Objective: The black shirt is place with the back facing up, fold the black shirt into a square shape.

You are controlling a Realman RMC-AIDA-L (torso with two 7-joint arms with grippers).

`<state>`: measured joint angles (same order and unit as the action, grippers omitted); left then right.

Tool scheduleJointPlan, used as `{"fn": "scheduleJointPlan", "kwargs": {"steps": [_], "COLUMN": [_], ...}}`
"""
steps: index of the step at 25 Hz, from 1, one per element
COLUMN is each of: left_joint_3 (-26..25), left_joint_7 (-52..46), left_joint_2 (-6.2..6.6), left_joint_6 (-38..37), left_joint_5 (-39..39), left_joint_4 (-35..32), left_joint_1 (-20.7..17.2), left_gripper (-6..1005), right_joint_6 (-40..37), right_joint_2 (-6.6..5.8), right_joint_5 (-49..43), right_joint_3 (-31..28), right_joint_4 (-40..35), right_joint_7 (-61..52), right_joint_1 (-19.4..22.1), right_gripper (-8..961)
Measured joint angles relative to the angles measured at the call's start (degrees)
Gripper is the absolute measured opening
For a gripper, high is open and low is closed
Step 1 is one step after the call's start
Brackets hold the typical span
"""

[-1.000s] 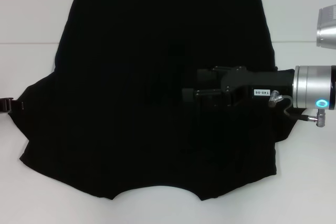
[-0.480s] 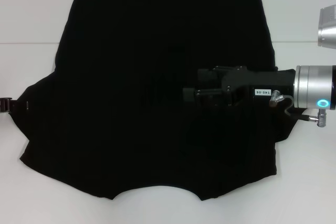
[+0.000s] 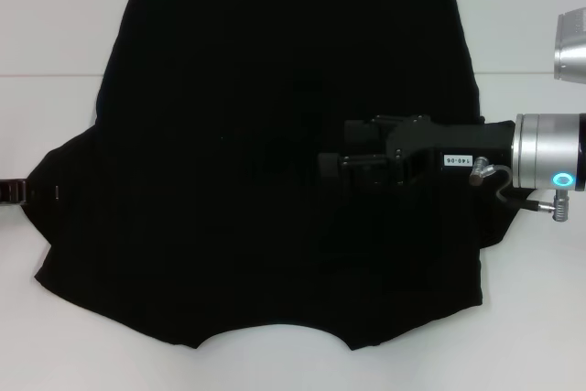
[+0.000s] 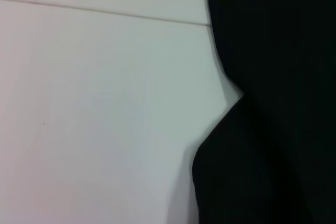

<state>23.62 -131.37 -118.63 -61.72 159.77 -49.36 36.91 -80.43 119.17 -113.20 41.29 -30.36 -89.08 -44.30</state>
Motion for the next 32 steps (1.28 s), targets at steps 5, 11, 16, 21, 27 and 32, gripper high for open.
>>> {"fn": "scheduleJointPlan", "kwargs": {"steps": [5,11,16,21,27,32], "left_joint_3": [0.52,0.65,0.29,0.57,0.57,0.55], "left_joint_7": [0.1,0.16,-0.06,0.16,0.23,0.24], "left_joint_2": [0.03,0.07,0.07,0.08,0.18,0.15], "left_joint_6": [0.32,0.42,1.06,1.19,2.01,2.26], "left_joint_5": [-0.06,0.05,0.11,0.11,0.1,-0.14], "left_joint_4": [0.42,0.5,0.5,0.89,2.03,2.07], "left_joint_1": [0.24,0.39,0.06,0.09,0.32,0.28], "left_gripper": [879,834,751,657,421,233], "right_joint_6": [0.0,0.06,0.02,0.0,0.0,0.01], "right_joint_2": [-0.07,-0.09,-0.09,-0.09,-0.16,-0.18], "right_joint_5": [0.0,0.0,0.0,0.0,0.0,0.0], "right_joint_3": [0.02,0.01,-0.07,-0.14,-0.15,-0.13], "right_joint_4": [-0.03,-0.05,-0.14,-0.16,-0.25,-0.38], "right_joint_7": [-0.03,-0.04,-0.04,-0.04,-0.11,-0.38], "right_joint_1": [0.0,0.0,0.01,0.02,-0.02,0.0], "right_gripper": [881,879,878,877,876,875]}}
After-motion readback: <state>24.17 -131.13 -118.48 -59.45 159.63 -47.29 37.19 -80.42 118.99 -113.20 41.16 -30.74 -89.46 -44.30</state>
